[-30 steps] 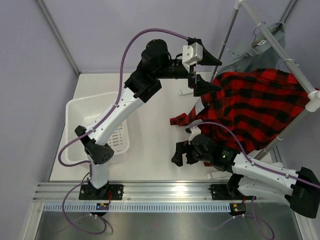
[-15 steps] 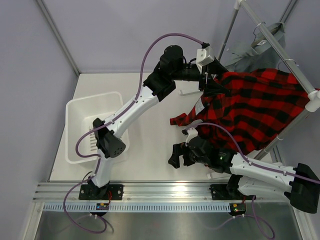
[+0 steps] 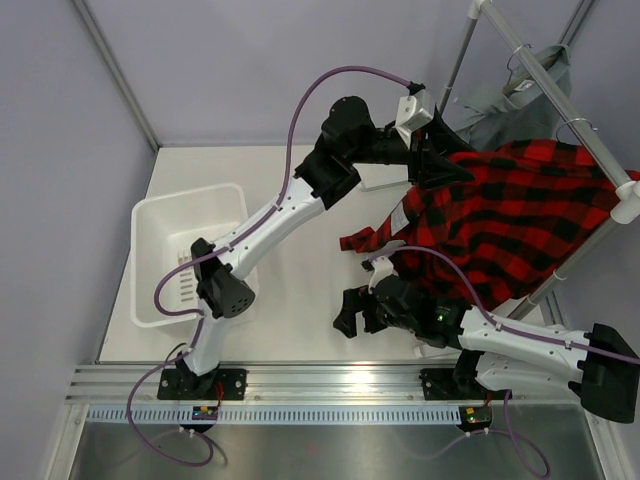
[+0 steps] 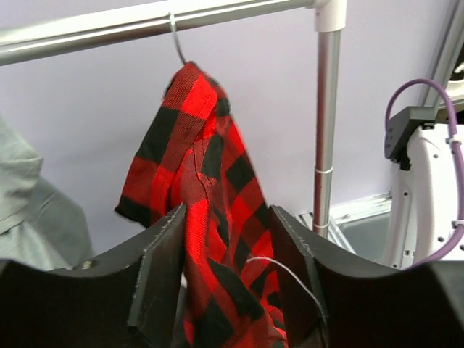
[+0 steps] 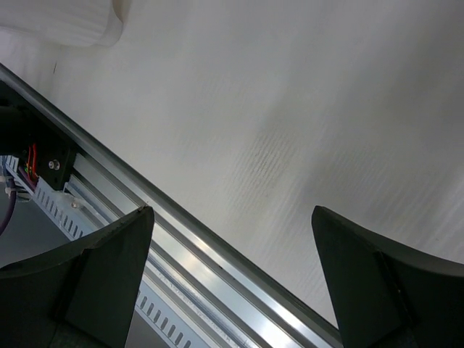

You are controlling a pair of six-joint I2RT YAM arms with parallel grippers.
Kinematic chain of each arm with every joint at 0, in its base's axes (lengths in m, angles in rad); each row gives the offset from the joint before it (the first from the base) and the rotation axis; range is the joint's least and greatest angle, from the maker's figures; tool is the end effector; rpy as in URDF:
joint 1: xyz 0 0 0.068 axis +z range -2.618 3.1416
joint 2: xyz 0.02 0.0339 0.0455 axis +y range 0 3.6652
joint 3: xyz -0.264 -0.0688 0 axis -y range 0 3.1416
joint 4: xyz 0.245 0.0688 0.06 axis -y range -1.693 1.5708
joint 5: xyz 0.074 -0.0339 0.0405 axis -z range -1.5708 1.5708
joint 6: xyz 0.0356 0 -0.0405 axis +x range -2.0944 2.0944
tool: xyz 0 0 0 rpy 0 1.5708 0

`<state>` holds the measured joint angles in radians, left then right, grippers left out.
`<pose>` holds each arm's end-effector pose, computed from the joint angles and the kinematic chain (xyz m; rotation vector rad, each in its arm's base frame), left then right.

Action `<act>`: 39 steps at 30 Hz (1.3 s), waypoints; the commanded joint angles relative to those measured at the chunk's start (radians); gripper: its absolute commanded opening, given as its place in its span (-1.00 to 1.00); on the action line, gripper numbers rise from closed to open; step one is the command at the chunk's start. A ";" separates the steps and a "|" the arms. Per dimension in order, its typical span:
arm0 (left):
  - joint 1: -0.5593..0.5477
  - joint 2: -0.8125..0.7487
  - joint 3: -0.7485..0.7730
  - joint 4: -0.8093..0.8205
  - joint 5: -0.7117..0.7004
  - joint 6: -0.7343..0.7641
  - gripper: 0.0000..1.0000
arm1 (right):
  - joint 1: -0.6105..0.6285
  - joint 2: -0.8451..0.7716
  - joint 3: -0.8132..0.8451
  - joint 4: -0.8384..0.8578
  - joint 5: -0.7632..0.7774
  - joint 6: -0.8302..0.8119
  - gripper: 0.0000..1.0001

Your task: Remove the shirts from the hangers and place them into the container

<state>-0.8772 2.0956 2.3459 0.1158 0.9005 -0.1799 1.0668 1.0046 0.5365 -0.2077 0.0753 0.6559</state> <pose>0.2755 -0.3750 0.4952 1.2278 0.8571 -1.4097 0.1035 0.1822 0.2108 -0.4439 2.3413 0.8092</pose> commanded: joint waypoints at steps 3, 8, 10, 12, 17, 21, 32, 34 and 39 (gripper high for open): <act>-0.023 0.003 0.059 0.009 -0.032 0.019 0.04 | 0.018 -0.061 0.020 0.005 0.060 0.013 0.99; -0.026 0.014 0.075 -0.033 -0.043 0.034 -0.08 | 0.021 -0.093 0.017 -0.006 0.070 0.013 0.99; -0.029 0.014 0.076 -0.054 -0.060 0.052 -0.40 | 0.019 -0.095 0.017 -0.010 0.072 0.011 0.99; -0.034 0.015 0.075 -0.085 -0.081 0.068 -0.63 | 0.022 -0.096 0.020 -0.013 0.069 0.010 0.99; -0.045 0.020 0.069 -0.137 -0.120 0.106 0.16 | 0.024 -0.139 0.020 -0.024 0.076 0.013 0.99; -0.046 0.030 0.072 -0.156 -0.137 0.117 -0.28 | 0.024 -0.170 0.008 -0.032 0.087 0.013 0.99; -0.072 -0.048 -0.008 -0.047 -0.210 0.048 -1.00 | 0.028 -0.136 0.022 -0.032 0.083 0.005 0.99; -0.080 -0.100 -0.055 0.005 -0.238 0.049 -1.00 | 0.030 -0.139 0.020 -0.033 0.081 0.007 0.99; -0.080 -0.169 -0.106 0.022 -0.279 0.068 -1.00 | 0.032 -0.149 0.028 -0.055 0.089 0.002 0.99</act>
<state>-0.9531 2.0361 2.2398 0.0238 0.6800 -0.1143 1.0821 0.8677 0.5365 -0.2474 0.1234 0.6594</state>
